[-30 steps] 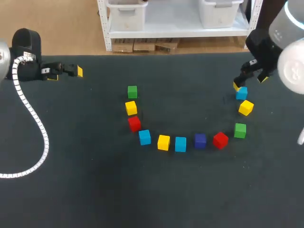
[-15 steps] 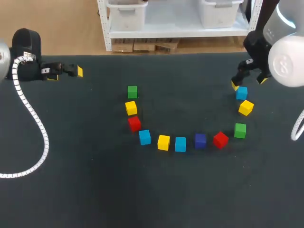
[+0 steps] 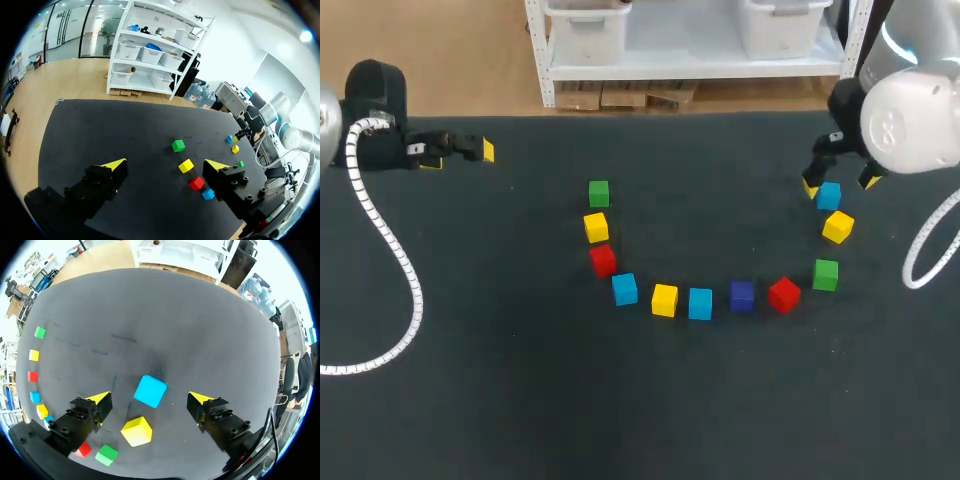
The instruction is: Place the blue cubes, place green cubes on the blue cubes, place the yellow cubes on the green cubes, then place the red cubes on the yellow cubes, and place purple cube on the red cubes.
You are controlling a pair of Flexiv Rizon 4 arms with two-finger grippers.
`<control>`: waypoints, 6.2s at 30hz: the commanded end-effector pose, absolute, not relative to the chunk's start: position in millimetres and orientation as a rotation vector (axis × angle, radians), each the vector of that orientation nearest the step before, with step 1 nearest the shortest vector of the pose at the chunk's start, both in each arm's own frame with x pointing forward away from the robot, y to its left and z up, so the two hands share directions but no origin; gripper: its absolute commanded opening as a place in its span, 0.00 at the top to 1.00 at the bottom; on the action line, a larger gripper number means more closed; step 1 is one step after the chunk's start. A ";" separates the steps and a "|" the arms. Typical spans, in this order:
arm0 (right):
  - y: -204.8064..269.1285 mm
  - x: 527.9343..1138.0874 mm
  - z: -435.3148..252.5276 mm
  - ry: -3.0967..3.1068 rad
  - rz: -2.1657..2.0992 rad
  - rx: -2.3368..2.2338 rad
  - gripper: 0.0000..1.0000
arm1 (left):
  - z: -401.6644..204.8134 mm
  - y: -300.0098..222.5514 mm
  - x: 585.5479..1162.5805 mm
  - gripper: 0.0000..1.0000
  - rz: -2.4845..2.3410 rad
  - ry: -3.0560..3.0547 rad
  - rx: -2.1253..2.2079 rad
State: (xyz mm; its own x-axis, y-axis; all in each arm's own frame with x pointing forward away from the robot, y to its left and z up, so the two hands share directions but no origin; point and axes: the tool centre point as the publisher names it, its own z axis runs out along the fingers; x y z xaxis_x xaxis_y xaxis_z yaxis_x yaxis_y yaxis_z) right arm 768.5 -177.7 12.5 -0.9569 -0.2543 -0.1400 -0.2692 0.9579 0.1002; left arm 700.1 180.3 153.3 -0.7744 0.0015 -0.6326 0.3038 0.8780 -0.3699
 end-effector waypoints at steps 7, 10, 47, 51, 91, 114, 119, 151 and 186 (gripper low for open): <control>-176.7 780.6 -6.0 3.063 0.177 -0.370 0.53 | 151.2 183.7 700.1 0.00 -0.627 2.381 0.228; -176.1 780.3 -9.5 3.086 0.177 -0.354 0.53 | 151.2 183.7 700.1 0.00 -0.627 2.381 0.228; -63.0 717.1 39.9 2.289 0.153 -1.986 1.00 | 151.2 183.7 700.1 0.00 -0.627 2.381 0.228; -52.7 725.2 33.2 2.212 0.106 -2.127 1.00 | 151.2 183.7 700.1 0.00 -0.627 2.381 0.228; -40.5 755.2 1.8 2.089 0.036 -2.405 1.00 | 151.2 183.7 700.1 0.00 -0.627 2.381 0.228; -42.7 757.3 -4.8 2.197 0.115 -2.316 0.00 | 151.2 183.7 700.1 0.00 -0.627 2.381 0.228; -42.5 757.4 -3.9 2.190 0.117 -2.307 0.00 | 151.2 183.7 700.1 0.00 -0.627 2.381 0.228; -39.7 750.9 -0.3 2.129 0.068 -2.384 0.00 | 151.2 183.7 700.1 0.00 -0.627 2.381 0.228; -42.8 763.5 0.8 2.267 0.084 -2.239 0.00 | 151.2 183.7 700.1 0.00 -0.627 2.381 0.228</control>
State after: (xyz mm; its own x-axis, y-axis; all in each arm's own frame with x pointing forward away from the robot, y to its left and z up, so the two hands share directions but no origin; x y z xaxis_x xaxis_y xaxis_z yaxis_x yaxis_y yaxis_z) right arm 760.2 -44.9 1.5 -0.0112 -0.9999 -0.0093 -0.9979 0.0106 0.0636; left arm 700.1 180.3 153.3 -0.7744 0.0015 -0.6327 0.3038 0.8780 -0.3698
